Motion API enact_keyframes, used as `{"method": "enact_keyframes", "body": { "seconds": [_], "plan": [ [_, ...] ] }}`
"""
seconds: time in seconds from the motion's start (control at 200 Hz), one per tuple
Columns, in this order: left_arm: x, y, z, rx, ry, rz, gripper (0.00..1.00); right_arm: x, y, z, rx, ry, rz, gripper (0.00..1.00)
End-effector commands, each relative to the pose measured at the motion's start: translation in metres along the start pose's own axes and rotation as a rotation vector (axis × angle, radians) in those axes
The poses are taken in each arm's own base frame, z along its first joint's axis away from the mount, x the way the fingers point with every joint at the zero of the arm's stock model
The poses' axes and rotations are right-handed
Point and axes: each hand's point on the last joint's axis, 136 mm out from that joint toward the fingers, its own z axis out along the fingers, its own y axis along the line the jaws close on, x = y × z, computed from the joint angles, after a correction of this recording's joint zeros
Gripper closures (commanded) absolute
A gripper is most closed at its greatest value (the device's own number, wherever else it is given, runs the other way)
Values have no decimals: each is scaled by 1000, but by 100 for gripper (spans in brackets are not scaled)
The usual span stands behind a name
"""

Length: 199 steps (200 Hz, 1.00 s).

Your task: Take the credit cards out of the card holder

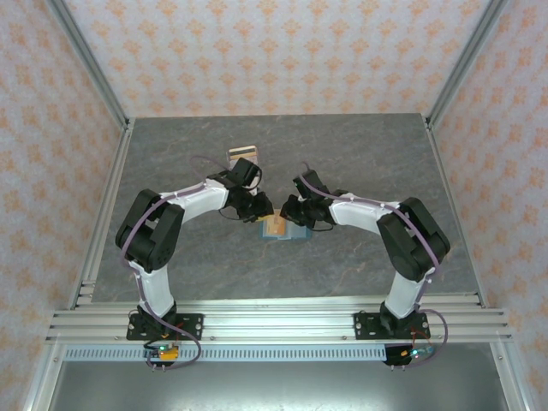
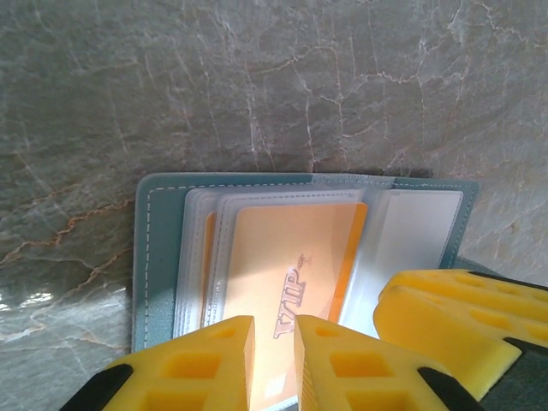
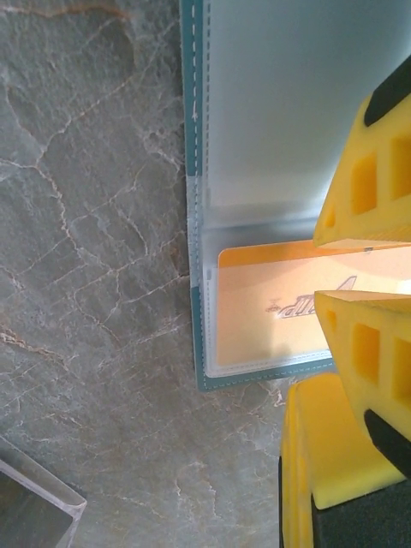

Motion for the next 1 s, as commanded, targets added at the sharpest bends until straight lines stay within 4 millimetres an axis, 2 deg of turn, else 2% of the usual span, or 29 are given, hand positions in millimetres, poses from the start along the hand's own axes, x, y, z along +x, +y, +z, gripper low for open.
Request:
{"method": "enact_keyframes", "body": {
  "seconds": [0.0, 0.5, 0.686, 0.701, 0.751, 0.991],
  "plan": [
    [-5, 5, -8, -48, -26, 16, 80, -2, 2, 8, -9, 3, 4, 79],
    [3, 24, 12, -86, 18, -14, 88, 3, -4, 16, 7, 37, -12, 79],
    [6, 29, 13, -98, 22, -15, 89, 4, 3, 16, -43, 46, -7, 80],
    [8, 36, 20, -115, 38, -25, 89, 4, 4, 16, -48, 45, -5, 80],
    [9, 39, 22, -124, 43, -27, 90, 3, 4, 16, -59, 45, -1, 80],
    [9, 45, 23, -162, 44, -13, 92, -1, 10, 7, -115, 19, 9, 81]
  ]
}}
